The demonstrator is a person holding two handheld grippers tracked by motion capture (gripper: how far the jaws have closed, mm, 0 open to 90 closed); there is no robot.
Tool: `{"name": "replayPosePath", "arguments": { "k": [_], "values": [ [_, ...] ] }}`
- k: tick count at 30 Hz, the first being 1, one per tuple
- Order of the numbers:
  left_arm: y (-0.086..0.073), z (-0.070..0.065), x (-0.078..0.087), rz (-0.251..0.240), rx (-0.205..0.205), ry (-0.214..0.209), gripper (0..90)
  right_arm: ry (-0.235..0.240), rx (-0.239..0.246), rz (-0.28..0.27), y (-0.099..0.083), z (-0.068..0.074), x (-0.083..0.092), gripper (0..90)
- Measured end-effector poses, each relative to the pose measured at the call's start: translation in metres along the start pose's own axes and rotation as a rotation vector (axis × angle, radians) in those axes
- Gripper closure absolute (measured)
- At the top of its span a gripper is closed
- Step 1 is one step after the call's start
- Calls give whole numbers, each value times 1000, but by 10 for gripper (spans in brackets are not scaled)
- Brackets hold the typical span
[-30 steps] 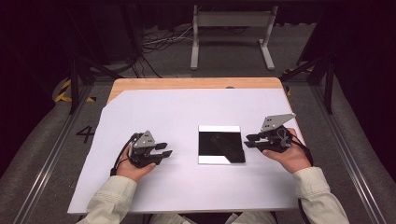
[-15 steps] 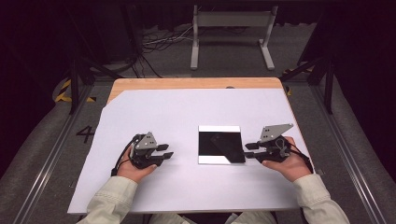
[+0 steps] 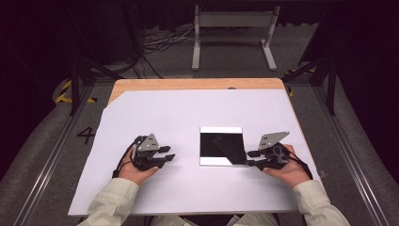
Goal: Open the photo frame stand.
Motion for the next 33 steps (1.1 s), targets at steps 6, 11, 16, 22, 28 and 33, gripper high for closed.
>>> {"name": "replayPosePath", "arguments": {
  "k": [6,11,16,22,28,33],
  "values": [
    [-2,1,-1,2,7,-1,620,-1,-16,44,-7,-1,-4,635],
    [-2,1,-1,4,8,-1,617,7,-23,86,-12,-1,-5,644],
    [-2,1,-1,6,7,-1,616,18,-37,125,-15,0,-6,676],
    [-2,0,-2,8,7,-2,616,40,-38,151,-15,2,-6,725],
    [-3,0,-1,10,5,-3,616,38,-24,181,-16,4,-7,743],
    [-2,1,-1,8,7,-2,609,32,-14,202,-16,5,-9,762]
  ]
}}
Point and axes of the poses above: each handheld gripper's, and its own axes: x roughly backward along the jaws, y roughly out of its top, z roughly to its left, the point moved 10 cm from there along -x, roughly forward along the jaws, and after that the axes turned 9 degrees about -y, right-handed, at the moved point
